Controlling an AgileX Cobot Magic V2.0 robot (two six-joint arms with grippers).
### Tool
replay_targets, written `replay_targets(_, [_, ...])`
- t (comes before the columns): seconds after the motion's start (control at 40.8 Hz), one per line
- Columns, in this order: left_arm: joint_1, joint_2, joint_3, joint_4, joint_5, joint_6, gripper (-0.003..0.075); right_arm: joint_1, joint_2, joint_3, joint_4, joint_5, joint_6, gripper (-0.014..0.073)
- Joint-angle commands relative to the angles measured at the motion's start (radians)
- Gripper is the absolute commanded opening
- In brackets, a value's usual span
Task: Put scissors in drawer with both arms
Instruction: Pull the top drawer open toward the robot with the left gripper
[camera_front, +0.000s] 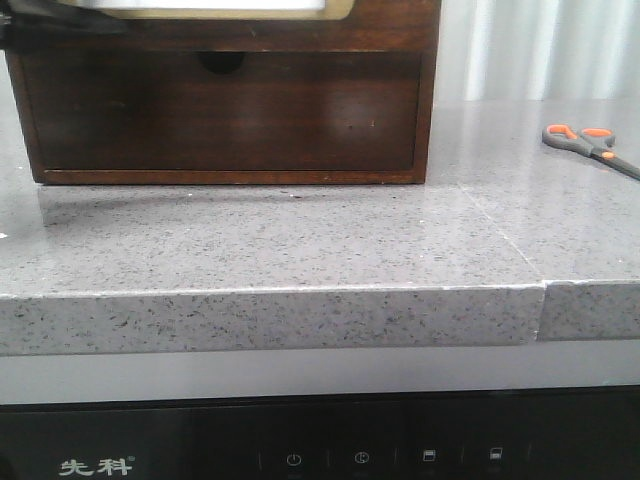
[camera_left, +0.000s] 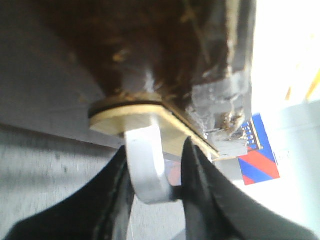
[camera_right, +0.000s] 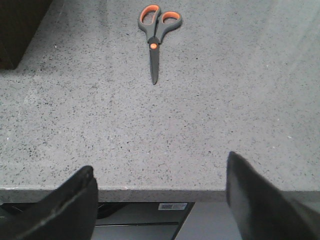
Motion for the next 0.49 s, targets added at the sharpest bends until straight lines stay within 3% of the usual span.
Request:
replay_targets(0.0, [-0.013,-0.114,0.056,-0.022,0.172,0.082,0.0113,0.002,0.014,-0.032,-0.013,-0.067,-0.002,0.0555])
replay_targets(0.27, [-0.013,-0.321,0.248,-0.022,0.183,0.098,0.0113,0.002,0.014,-0.032,-0.013,-0.067,-0.002,0.0555])
replay_targets(0.466, [-0.013,-0.407,0.282,-0.022,0.163,0.098,0.0118,0.002,0.014,-0.032,-0.013,-0.067,-0.002,0.0555])
